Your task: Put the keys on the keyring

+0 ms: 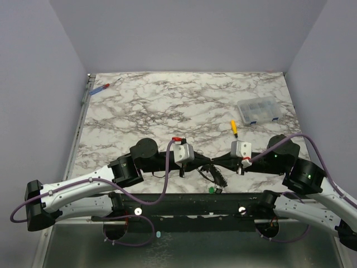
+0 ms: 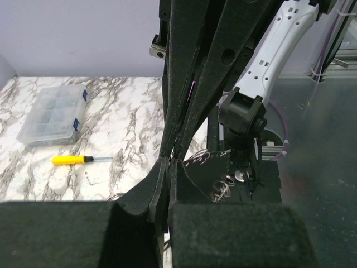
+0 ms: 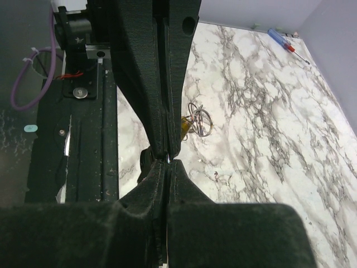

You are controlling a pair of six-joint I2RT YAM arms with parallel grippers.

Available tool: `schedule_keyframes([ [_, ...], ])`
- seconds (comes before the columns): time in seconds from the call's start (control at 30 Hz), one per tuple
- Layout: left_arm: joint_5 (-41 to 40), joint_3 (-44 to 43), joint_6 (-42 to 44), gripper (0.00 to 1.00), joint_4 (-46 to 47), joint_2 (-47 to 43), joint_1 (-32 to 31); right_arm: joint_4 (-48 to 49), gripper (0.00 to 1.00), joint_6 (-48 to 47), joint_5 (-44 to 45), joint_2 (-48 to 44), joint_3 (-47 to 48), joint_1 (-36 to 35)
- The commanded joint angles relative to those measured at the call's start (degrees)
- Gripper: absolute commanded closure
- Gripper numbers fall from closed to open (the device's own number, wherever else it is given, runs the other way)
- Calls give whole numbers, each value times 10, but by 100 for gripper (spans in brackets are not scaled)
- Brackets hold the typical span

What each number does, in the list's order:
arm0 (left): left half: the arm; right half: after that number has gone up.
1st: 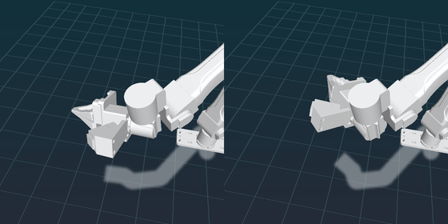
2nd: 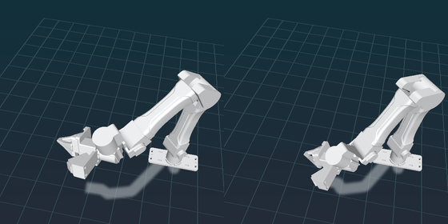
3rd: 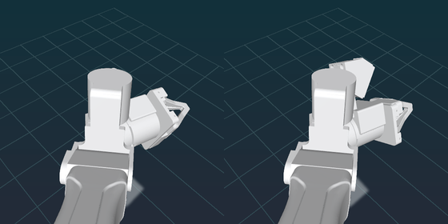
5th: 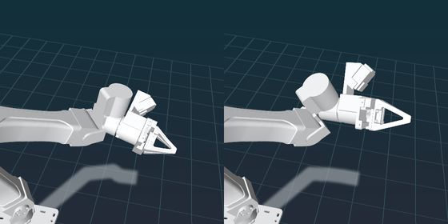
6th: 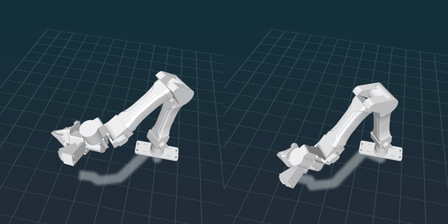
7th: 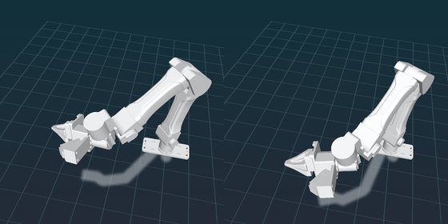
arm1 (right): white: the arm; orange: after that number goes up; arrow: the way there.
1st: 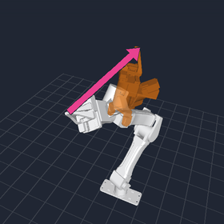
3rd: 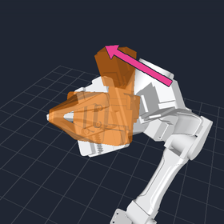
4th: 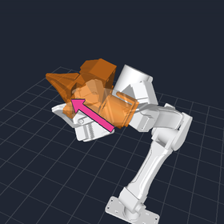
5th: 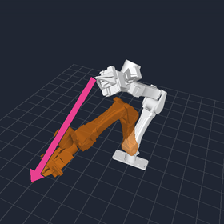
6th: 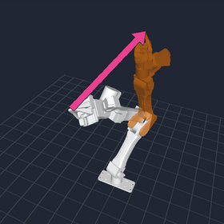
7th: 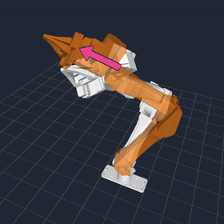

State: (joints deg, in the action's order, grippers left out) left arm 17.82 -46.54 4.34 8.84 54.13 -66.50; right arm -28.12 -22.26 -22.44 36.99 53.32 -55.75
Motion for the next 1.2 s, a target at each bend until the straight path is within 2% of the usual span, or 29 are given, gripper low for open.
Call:
schedule_keyframes([
  [0.0,14,-19,8,100,-2,6,1,30,99,7,-19,-12,22,-2],
  [0.3,-21,-17,8,99,-4,-3,1,31,97,3,-4,-11,13,-2],
  [0.4,-26,-8,7,71,-3,-14,1,32,98,0,9,-12,16,-2],
  [0.47,-26,1,4,57,-3,-23,1,37,98,1,21,-14,16,-2],
  [0.63,-36,28,-16,41,-1,-47,1,57,99,6,47,-23,16,-2],
  [1.0,-49,47,-67,39,22,-32,1,110,99,23,104,-40,-4,-2],
  [1.17,-63,68,-90,39,63,-23,0,116,99,28,117,-42,-8,-2],
])
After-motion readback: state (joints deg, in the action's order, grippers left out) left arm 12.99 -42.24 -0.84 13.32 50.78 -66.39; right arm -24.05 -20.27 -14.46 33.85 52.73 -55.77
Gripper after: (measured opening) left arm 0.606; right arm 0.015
